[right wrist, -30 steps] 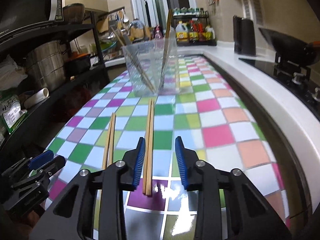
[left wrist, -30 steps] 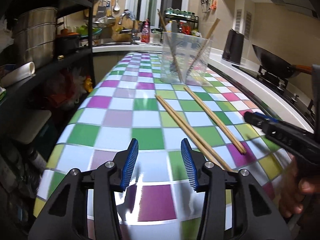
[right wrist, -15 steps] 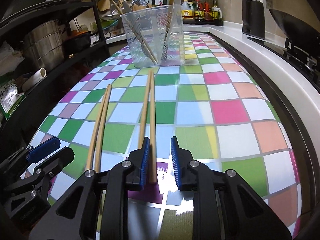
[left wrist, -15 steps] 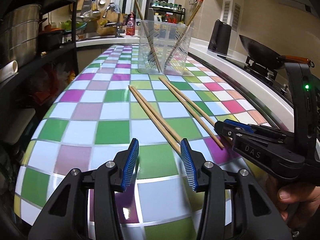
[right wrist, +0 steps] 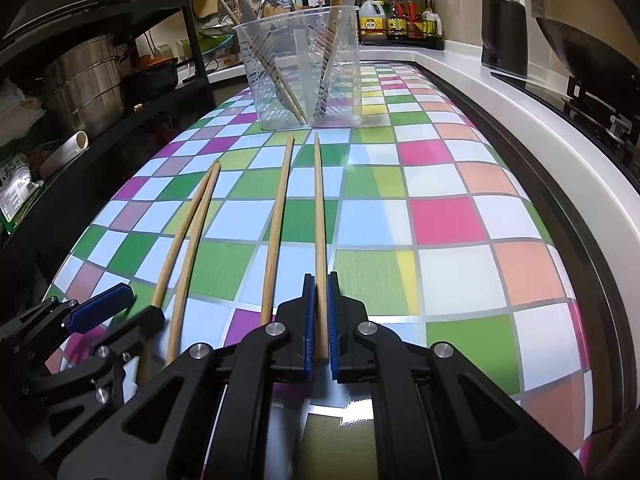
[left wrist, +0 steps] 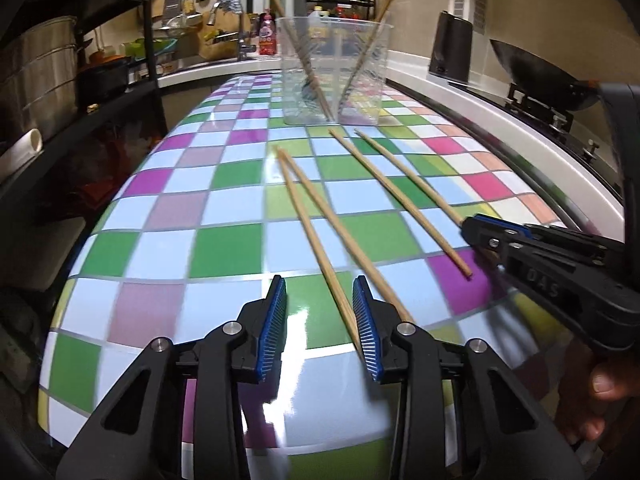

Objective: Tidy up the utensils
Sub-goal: 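Close the right tool on a bamboo chopstick while the left tool grasps another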

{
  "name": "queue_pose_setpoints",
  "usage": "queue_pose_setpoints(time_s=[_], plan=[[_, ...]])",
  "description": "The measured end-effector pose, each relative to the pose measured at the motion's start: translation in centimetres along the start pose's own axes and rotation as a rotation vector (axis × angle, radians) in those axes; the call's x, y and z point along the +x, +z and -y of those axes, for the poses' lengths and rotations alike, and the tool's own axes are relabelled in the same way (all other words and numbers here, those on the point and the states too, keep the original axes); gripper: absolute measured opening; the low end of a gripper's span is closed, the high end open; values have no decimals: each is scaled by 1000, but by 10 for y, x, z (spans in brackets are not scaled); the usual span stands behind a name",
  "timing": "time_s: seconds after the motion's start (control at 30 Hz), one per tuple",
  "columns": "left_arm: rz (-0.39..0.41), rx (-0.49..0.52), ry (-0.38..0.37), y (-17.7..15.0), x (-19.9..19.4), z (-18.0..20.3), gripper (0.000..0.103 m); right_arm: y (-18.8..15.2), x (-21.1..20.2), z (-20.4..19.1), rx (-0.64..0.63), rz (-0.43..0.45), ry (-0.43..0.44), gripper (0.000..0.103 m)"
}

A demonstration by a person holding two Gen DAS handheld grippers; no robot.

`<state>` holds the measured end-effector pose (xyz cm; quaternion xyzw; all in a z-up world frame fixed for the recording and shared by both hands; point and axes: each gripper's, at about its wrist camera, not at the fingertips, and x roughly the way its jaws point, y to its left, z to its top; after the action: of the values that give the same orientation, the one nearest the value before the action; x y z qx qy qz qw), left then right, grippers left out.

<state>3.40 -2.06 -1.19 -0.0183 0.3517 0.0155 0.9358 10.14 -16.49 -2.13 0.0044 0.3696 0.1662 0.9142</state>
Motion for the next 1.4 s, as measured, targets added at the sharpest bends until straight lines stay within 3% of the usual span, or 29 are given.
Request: queue_pose_setpoints(time_s=[0.17,0.47,0.53,0.6,0.67,0.97,1.4], plan=[[4,-35,55,4,3,-22,35,0,0,-1,14,-2,-11,6],[39,-22,52,-1,1,-33,35,-4,-2,-9,27,11,-52,7],[45,-22,47,0,1,-35,29,-3,-1,-8,29,5,-49,7],[49,-14,41,2,2,-35,14,-2,-1,-8,29,1,-51,6],[50,-11,36,3,4,-36,8,-3,-1,-7,30,2,-60,6],[59,-48,47,2,3,-55,8,-4,-3,-2,81,6,-113,6],[83,-12,34,-4,-1,-52,7,-6,-5,-4,112,20,-145,6]])
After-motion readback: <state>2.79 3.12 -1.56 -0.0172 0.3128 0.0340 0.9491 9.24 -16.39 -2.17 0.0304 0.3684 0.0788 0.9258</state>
